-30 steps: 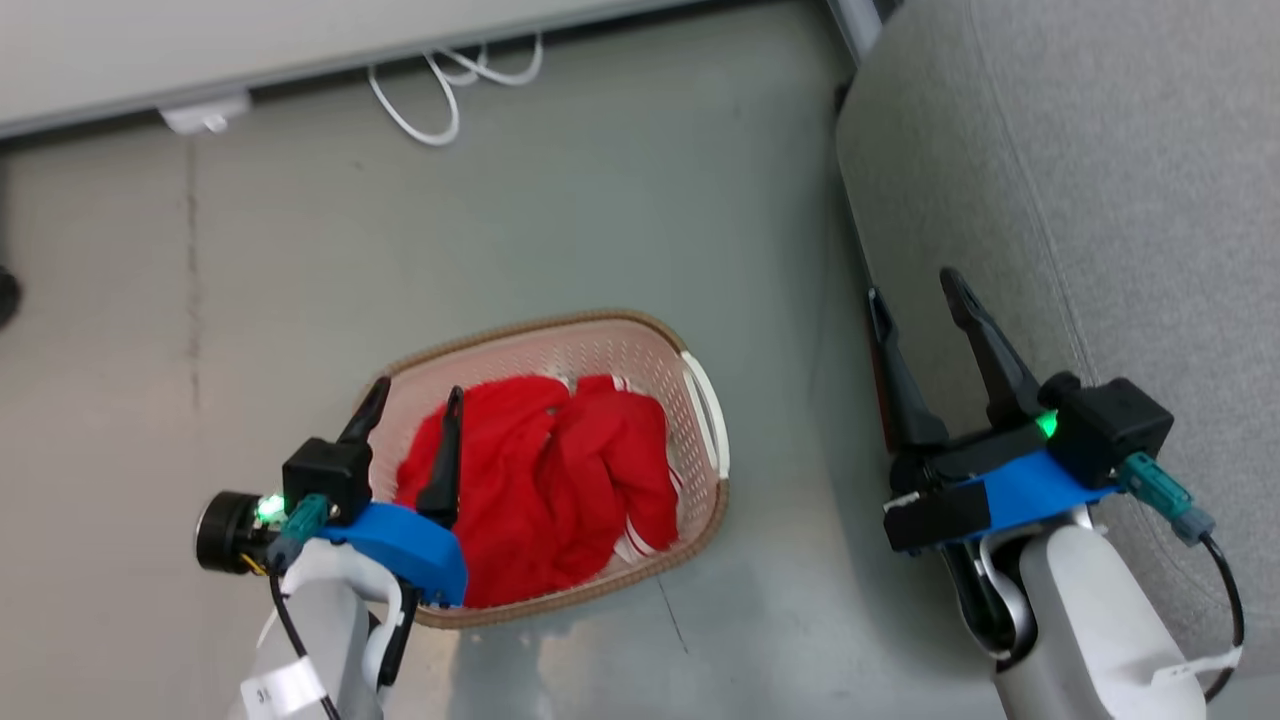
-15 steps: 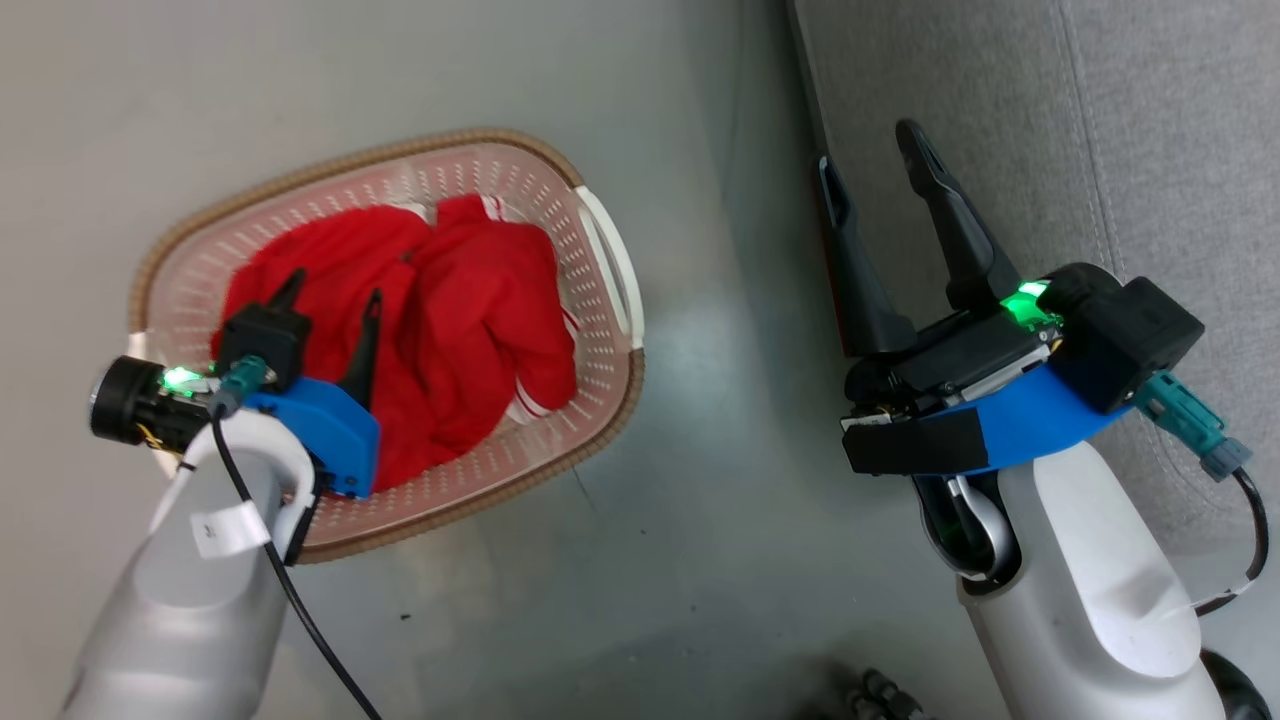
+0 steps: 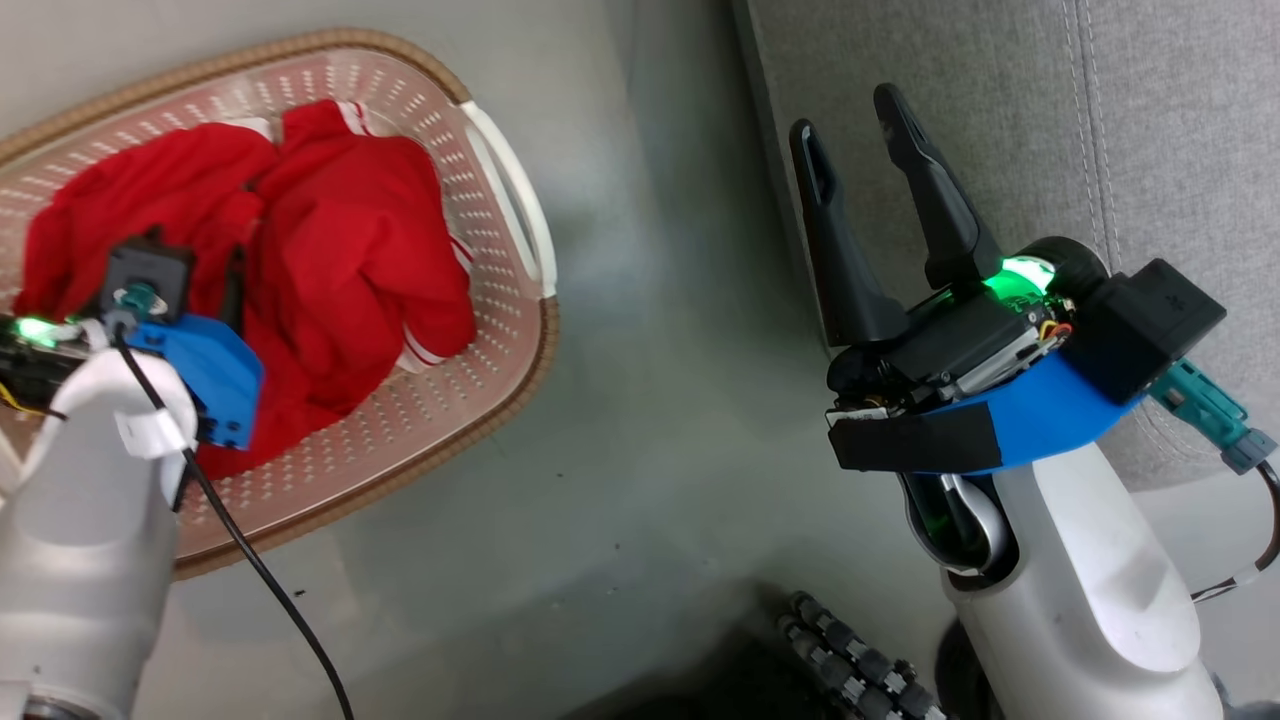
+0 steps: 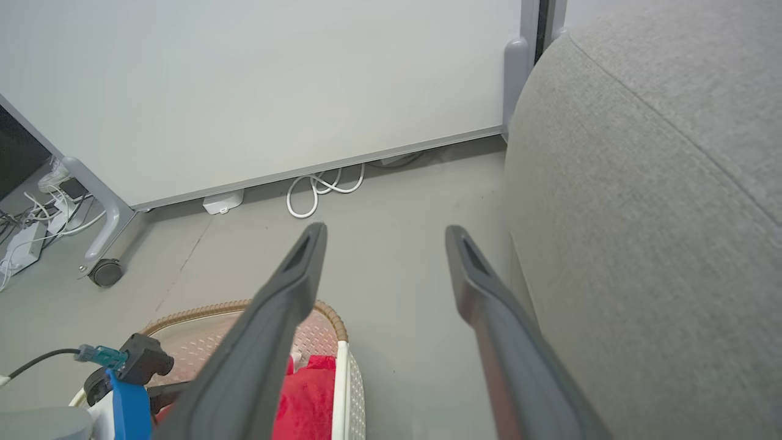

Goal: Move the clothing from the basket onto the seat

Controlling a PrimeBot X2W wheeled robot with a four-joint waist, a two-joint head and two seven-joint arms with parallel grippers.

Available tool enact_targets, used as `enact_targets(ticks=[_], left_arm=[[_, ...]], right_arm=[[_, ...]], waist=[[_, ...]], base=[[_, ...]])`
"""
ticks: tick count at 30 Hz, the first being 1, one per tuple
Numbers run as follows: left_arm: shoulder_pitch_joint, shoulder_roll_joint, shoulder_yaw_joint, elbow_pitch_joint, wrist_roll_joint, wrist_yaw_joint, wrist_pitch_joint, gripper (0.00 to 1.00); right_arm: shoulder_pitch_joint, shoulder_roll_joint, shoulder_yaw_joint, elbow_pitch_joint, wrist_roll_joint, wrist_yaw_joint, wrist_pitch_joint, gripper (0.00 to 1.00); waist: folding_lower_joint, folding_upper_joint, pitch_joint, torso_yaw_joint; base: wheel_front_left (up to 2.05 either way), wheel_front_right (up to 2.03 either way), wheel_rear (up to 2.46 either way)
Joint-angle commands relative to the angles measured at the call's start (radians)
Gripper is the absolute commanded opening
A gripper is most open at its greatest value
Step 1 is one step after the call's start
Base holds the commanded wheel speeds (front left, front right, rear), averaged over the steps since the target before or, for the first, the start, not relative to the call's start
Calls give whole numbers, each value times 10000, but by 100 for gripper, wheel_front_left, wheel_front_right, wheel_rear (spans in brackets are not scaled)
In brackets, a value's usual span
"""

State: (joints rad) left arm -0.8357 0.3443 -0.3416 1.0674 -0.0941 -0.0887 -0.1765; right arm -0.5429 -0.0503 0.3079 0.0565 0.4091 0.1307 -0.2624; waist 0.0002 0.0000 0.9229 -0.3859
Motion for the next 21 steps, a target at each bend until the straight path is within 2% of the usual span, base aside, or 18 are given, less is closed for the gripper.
enact_targets(ticks=[1,13,21], left_arm=[[-297,122,-55,55,90,138,64,100],[-933,246,-415,492,467,1139,341,100],[-1080,151,-431,1037,250,1074,819,100]], right_arm=[[-163,-1,29,-68,73,1,-38,100],[-176,-2,166,-134,310,1,-38,100],[-194,-2,189,-72,365,1,-38,100]], waist=[[-2,0,215,-188],[-2,0,477,-206],[-2,0,509,-189]], base=[[0,0,0],[0,0,0],[0,0,0]])
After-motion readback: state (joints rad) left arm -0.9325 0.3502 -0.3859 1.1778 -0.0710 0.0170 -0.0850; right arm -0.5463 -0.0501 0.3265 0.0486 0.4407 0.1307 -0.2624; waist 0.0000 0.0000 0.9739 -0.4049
